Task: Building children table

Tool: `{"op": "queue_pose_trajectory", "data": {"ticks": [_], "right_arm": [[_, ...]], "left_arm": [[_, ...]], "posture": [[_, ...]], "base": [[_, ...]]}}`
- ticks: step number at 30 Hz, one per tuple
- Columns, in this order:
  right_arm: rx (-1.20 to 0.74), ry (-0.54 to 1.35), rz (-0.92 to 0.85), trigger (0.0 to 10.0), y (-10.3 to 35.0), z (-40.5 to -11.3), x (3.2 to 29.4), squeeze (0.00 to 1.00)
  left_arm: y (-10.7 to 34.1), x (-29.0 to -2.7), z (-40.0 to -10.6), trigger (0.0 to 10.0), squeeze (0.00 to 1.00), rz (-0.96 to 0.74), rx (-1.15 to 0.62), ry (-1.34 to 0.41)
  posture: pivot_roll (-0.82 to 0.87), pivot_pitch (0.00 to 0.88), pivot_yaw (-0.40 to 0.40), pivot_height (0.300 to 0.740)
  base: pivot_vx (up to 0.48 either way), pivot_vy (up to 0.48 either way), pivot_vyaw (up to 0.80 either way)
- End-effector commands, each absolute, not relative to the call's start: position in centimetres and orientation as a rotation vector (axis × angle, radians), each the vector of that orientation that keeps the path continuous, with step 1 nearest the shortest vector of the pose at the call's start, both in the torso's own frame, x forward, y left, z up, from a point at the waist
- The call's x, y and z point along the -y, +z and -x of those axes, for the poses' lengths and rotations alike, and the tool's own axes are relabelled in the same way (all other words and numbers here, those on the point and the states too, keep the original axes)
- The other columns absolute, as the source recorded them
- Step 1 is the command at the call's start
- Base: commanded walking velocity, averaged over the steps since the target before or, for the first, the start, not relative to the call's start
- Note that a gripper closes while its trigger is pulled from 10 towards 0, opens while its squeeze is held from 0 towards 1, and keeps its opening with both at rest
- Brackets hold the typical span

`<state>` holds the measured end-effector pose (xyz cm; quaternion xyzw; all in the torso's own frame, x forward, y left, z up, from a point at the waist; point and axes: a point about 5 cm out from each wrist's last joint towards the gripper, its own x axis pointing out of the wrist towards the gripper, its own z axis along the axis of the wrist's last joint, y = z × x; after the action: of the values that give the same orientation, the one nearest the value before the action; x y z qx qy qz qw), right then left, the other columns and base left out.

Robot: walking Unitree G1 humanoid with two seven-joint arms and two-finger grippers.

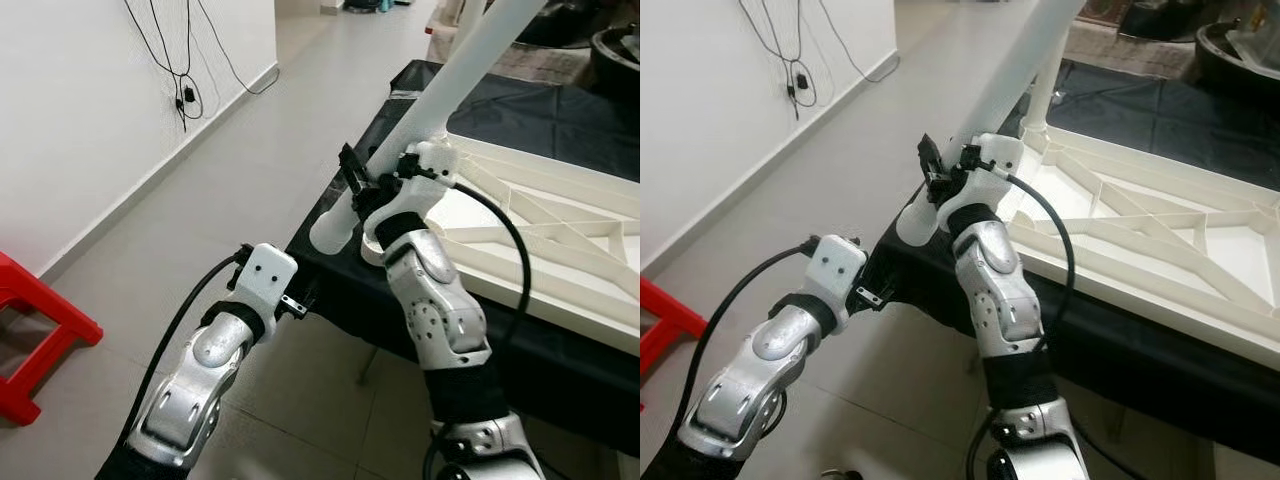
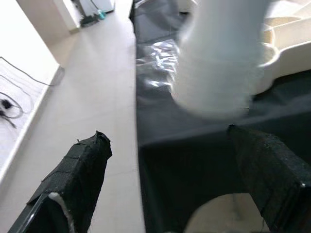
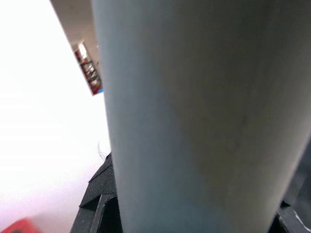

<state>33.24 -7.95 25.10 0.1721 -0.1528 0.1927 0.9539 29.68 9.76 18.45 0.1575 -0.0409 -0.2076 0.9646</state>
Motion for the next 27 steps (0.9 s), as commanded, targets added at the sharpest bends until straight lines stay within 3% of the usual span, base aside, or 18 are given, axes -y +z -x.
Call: {"op": "queue_pose_trajectory", "data": {"ticks": [1,8,14,27], "right_arm": [[0.316,0.427,-0.364,10.0,25.4,-32.8,7.6,0.00],[0.295,0.483,-0.363,10.0,24.9,-32.1,7.0,0.00],[0.282,0.544,-0.337,10.0,24.5,-31.4,6.1,0.00],[0.257,0.582,-0.335,10.0,23.9,-30.7,5.5,0.00]], "left_arm": [[17.8,-9.7,-29.6,10.0,0.00,-0.335,0.069,-0.425],[17.5,-9.3,-30.0,10.0,0.00,-0.347,0.066,-0.468],[16.8,-7.5,-29.6,10.0,0.00,-0.345,0.054,-0.601],[16.5,-7.7,-30.3,10.0,0.00,-0.379,0.059,-0.598]], "posture": [[0.10,0.118,-0.032,0.740],[0.10,0.108,-0.029,0.740],[0.10,0.102,-0.028,0.740],[0.09,0.096,-0.020,0.740]], "base": [[0.000,0.000,0.00],[0.000,0.000,0.00],[0.000,0.000,0.00],[0.000,0.000,0.00]]}}
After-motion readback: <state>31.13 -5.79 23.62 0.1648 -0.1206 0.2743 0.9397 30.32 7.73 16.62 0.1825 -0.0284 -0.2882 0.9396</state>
